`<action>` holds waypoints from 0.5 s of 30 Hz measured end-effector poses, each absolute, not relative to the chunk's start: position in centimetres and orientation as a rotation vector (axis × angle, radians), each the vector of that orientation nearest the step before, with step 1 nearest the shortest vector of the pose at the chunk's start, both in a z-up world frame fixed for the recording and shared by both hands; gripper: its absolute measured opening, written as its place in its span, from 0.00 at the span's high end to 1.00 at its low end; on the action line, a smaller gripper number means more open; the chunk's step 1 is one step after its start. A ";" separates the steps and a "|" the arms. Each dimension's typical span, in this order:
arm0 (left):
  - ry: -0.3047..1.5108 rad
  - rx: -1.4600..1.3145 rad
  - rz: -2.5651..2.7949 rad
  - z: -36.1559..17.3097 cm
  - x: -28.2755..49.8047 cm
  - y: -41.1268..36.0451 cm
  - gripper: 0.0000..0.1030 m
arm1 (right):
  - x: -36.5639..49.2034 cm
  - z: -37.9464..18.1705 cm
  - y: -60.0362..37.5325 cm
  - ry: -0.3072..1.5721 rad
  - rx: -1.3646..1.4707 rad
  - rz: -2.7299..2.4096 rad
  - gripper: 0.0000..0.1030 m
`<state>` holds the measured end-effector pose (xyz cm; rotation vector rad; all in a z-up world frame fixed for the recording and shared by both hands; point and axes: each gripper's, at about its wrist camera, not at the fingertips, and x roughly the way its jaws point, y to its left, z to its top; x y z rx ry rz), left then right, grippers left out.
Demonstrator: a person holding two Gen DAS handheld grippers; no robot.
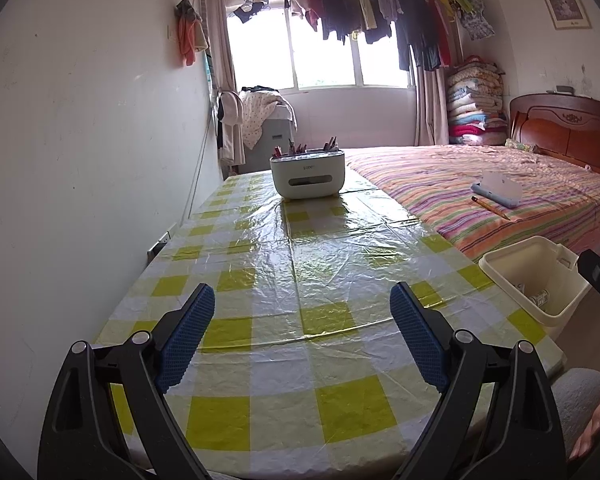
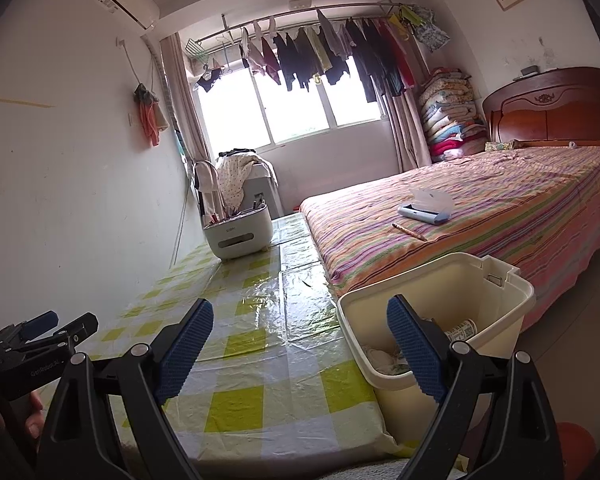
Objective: Collect trash
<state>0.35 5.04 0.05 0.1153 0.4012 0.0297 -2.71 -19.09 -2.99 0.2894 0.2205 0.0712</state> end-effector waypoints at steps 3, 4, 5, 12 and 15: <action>0.400 0.116 0.029 0.0 0.4 5.1 0.15 | -2.6 -3.0 -19.2 0.224 0.288 0.066 0.16; 0.398 0.115 0.029 0.0 0.4 5.1 0.15 | -2.6 -3.0 -19.2 0.223 0.289 0.065 0.16; 0.395 0.114 0.030 0.0 0.5 5.2 0.15 | -2.6 -3.1 -19.3 0.224 0.290 0.065 0.16; 0.385 0.112 0.015 0.0 0.3 5.3 0.14 | -2.6 -3.0 -19.4 0.223 0.288 0.059 0.16; 0.383 0.114 0.012 0.1 0.3 5.3 0.14 | -2.6 -3.0 -19.5 0.224 0.288 0.056 0.16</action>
